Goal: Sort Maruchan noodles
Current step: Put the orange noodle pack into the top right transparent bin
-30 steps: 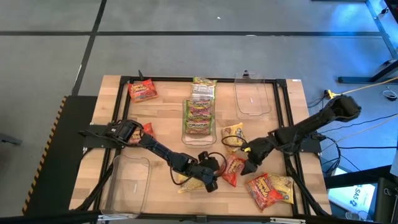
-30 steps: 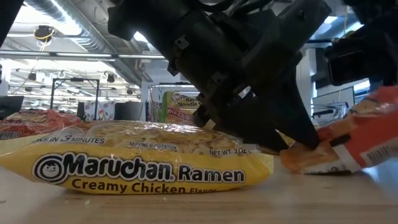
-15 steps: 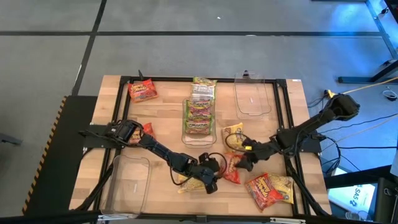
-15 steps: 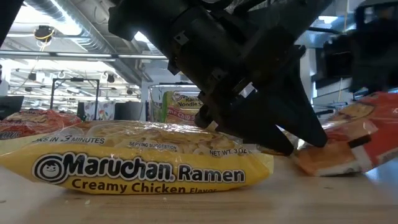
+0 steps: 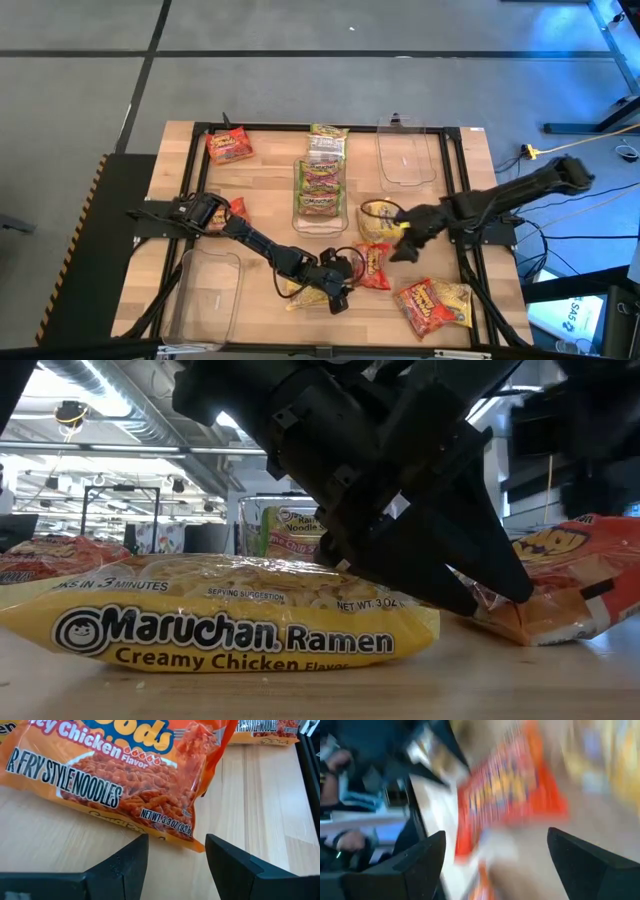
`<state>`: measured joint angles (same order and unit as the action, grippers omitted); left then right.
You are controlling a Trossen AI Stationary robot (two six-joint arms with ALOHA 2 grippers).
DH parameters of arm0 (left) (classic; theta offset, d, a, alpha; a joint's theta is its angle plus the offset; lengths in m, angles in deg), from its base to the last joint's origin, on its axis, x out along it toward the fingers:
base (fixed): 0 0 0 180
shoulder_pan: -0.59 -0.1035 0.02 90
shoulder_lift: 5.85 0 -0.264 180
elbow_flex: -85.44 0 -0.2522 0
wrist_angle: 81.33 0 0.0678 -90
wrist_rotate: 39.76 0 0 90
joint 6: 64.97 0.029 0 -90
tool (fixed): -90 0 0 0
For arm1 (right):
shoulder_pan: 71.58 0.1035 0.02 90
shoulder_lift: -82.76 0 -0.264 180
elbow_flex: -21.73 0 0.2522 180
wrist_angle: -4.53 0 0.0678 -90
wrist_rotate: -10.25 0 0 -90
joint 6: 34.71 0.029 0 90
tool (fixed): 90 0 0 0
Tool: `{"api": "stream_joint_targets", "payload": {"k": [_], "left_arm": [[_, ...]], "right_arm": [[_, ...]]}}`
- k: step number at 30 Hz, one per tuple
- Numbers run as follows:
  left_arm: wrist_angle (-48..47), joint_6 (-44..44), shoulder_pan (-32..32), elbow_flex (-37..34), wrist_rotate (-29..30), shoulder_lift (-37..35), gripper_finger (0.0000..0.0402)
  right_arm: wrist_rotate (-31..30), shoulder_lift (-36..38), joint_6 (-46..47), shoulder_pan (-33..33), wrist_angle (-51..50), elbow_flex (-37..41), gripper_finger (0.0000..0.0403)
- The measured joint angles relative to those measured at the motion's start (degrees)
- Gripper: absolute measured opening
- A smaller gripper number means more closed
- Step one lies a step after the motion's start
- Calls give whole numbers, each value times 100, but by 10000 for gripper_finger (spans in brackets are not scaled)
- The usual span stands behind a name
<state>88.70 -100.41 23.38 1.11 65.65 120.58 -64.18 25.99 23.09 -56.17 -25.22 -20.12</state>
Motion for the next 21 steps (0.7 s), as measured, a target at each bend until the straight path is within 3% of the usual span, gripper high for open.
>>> {"api": "stream_joint_targets", "payload": {"k": [2, 4, 7, 11, 16, 21], "left_arm": [[0, 0, 0, 0, 6, 0, 190], [0, 0, -1, 0, 6, 0, 190], [4, 0, -3, 0, 8, 0, 190], [9, -9, -4, 0, 56, 0, 190], [13, -22, -7, 0, 142, 0, 190], [13, -94, -4, 0, 268, 0, 190]], "right_arm": [[46, 282, 421, 237, -703, -106, 319], [-340, 446, 847, 585, -805, -91, 319], [-1326, 419, 1271, 1119, -302, 17, 319], [-2073, -30, 1539, 1559, 275, 80, 319], [-2455, -616, 1884, 1817, 379, 88, 319], [-2609, -1122, 1647, 1848, 1280, 89, 319]]}}
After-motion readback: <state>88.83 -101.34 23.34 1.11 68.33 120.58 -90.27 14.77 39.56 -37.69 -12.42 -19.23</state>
